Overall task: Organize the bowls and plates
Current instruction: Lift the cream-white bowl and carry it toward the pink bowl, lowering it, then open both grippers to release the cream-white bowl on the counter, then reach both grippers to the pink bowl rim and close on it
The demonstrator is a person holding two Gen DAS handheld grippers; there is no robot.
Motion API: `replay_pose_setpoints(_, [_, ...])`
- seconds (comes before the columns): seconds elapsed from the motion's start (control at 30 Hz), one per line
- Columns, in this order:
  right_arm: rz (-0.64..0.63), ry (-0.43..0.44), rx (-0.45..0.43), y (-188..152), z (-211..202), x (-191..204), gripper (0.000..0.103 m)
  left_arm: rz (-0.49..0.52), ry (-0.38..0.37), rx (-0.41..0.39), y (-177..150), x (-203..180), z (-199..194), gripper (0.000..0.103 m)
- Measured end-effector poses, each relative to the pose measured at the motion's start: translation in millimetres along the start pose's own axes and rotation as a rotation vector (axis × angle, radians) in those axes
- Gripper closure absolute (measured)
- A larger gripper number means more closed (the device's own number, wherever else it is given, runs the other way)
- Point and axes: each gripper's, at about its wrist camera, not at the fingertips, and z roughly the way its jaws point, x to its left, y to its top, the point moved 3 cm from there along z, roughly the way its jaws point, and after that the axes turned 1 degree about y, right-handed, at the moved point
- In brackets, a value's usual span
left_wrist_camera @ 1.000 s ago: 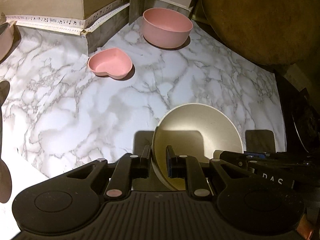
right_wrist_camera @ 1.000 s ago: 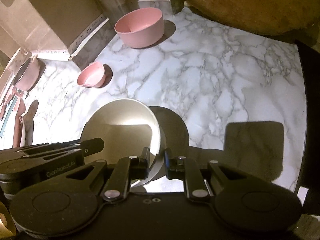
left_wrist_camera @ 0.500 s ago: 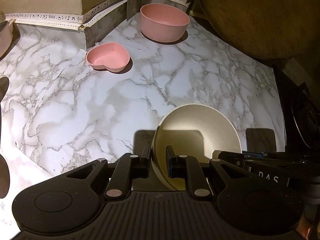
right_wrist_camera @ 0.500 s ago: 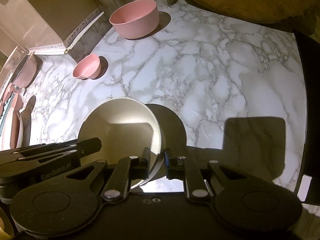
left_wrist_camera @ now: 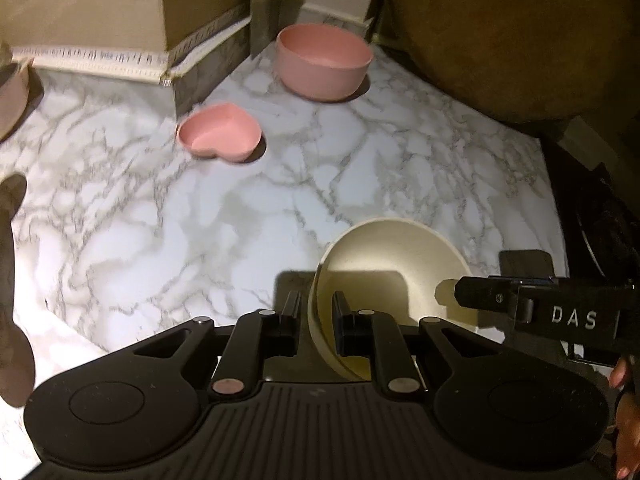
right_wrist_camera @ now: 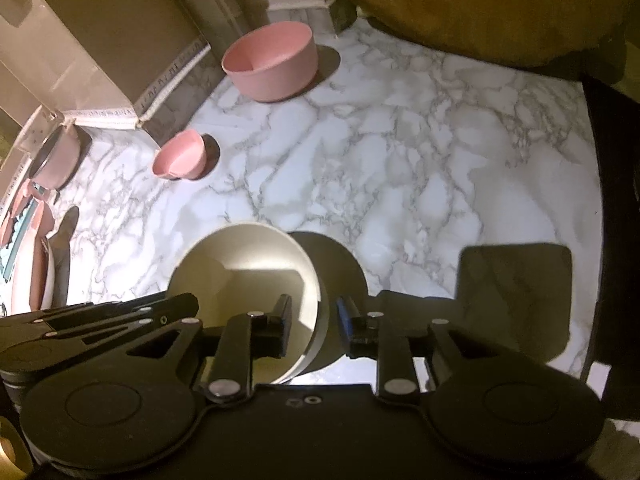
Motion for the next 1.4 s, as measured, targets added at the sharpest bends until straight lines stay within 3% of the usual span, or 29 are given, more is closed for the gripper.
replay_pose_setpoints(0.2, [-0.035, 0.019, -0.053, 11, -18, 4, 0.072, 0.061, -0.007, -0.074, 15, -8, -20, 0.087])
replay_pose_setpoints(0.27, [-0.045, 0.026, -0.079, 17, -24, 6, 0.070, 0.066, -0.013, -0.102, 23, -9, -26, 0.080])
replay_pose_setpoints(0.4, [-0.071, 0.017, -0.137, 29, -34, 10, 0.052, 0.058, 0.001, -0.175, 40, -7, -37, 0.038])
replay_pose_setpoints(0.5, [-0.078, 0.001, -0.193, 41, -40, 11, 0.037, 0.059, 0.008, -0.206, 55, -6, -39, 0.037])
replay_pose_setpoints(0.6, [-0.084, -0.002, -0.230, 55, -43, 11, 0.029, 0.038, 0.007, -0.221, 73, -1, -37, 0.036])
replay_pose_setpoints(0.73, [-0.081, -0.020, -0.279, 75, -44, 8, 0.019, 0.004, 0.004, -0.259, 96, 7, -32, 0.024])
replay_pose_setpoints(0.83, [-0.063, -0.023, -0.301, 91, -40, 5, 0.007, -0.022, 0.002, -0.271, 112, 13, -24, 0.024])
replay_pose_setpoints(1.17, [0.037, -0.012, -0.277, 142, 4, -3, 0.007, -0.070, 0.021, -0.272, 159, 22, 19, 0.024])
replay_pose_setpoints(1.4, [0.056, -0.050, -0.237, 166, 42, -9, 0.008, -0.076, 0.030, -0.240, 187, 31, 57, 0.023])
